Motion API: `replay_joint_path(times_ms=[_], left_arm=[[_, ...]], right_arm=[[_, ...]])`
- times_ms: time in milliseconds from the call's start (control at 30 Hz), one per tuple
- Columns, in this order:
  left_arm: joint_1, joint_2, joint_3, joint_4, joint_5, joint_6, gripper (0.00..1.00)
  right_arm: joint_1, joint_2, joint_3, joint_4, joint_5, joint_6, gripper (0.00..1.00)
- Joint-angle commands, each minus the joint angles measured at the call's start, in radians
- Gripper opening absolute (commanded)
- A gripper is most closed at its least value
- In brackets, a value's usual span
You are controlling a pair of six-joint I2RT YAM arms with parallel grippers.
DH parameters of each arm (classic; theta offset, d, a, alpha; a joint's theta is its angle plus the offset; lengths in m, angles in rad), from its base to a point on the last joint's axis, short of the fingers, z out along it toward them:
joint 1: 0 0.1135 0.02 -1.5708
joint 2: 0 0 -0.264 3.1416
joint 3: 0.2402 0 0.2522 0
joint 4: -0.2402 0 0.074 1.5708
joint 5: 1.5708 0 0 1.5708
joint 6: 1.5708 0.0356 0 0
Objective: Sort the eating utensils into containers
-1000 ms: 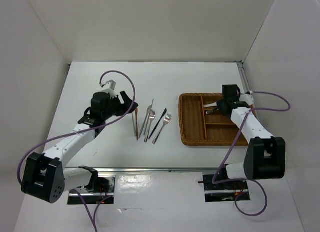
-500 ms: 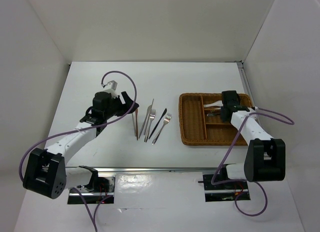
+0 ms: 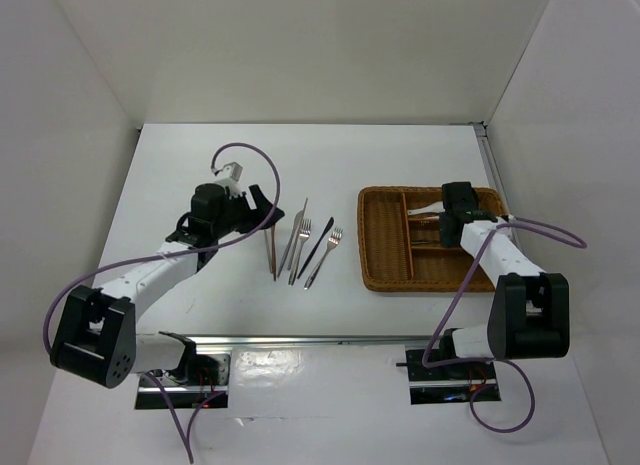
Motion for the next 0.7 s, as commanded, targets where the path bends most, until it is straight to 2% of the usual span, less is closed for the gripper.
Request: replay_joint_path(times_ms=[0, 100, 333, 500, 667], left_arm=[[-0.041, 0.034, 0.002, 0.091, 0.058, 0.046, 0.84], [-0.079, 0.062, 0.021, 0.114, 0.090, 0.092, 0.84], [-0.102, 0.223, 0.085, 0.139, 0.109, 0.134, 0.81], [-0.102, 0.337, 0.146, 0.183, 0.150, 0.157, 0.77], [-0.102, 0.453, 0.199, 0.246, 0.210, 0.166, 0.74]], right_arm=[[-0.001, 0.007, 0.006, 0.015, 0.021, -0.048, 0.50], [-0.001, -0.022, 0.039, 0.027, -0.013, -0.167, 0.60], [-0.001, -0.179, 0.021, 0.231, -0.163, -0.529, 0.69], [-0.001, -0.249, -0.030, 0.337, -0.249, -0.655, 0.69], [-0.001, -0.240, -0.042, 0.351, -0.293, -0.694, 0.69]])
